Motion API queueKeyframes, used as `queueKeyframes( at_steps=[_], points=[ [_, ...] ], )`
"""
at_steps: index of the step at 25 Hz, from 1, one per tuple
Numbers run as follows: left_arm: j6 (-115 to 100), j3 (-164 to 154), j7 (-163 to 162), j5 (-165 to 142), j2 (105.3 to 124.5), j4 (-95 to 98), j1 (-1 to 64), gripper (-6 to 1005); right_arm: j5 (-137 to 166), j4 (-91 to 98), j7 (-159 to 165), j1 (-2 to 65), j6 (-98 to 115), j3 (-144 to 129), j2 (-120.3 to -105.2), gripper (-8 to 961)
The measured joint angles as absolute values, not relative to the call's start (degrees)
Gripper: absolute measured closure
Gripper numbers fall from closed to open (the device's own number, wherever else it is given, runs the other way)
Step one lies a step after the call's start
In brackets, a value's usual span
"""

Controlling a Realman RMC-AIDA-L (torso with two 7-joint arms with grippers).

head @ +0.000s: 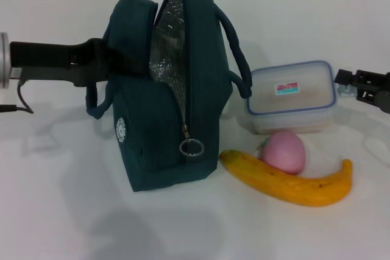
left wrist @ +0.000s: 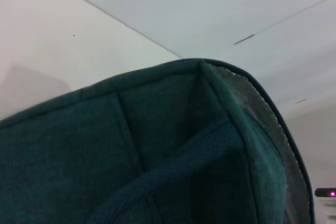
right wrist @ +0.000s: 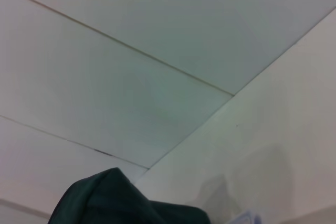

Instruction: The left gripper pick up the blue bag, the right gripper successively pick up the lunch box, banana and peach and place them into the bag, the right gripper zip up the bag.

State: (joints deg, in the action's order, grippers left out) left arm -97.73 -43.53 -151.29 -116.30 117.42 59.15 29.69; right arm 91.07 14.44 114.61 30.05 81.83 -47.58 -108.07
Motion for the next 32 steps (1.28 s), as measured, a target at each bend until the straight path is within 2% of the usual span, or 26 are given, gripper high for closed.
queueKeyframes(
  at_steps=[8, 16, 21, 32],
  points=[
    [-97.73, -43.51, -150.91, -116.30, 117.12, 59.09, 29.90, 966, 90.95, 14.44, 115.43, 30.40, 80.85, -47.55, -109.07, 561],
    [-97.73, -43.50, -150.61, -116.30, 117.06, 59.05, 30.07, 966, 90.57, 14.83, 115.36, 30.36, 80.03, -47.54, -110.06, 622],
    [-97.75, -43.50, -150.56, -116.28, 117.06, 59.06, 30.04, 966, 90.18, 14.98, 115.20, 30.05, 80.13, -47.54, -110.32, 839],
    [-98.17, -43.50, -150.56, -115.93, 117.19, 59.06, 29.68, 966, 88.84, 15.39, 114.84, 26.56, 85.07, -41.48, -110.47, 864]
  ],
)
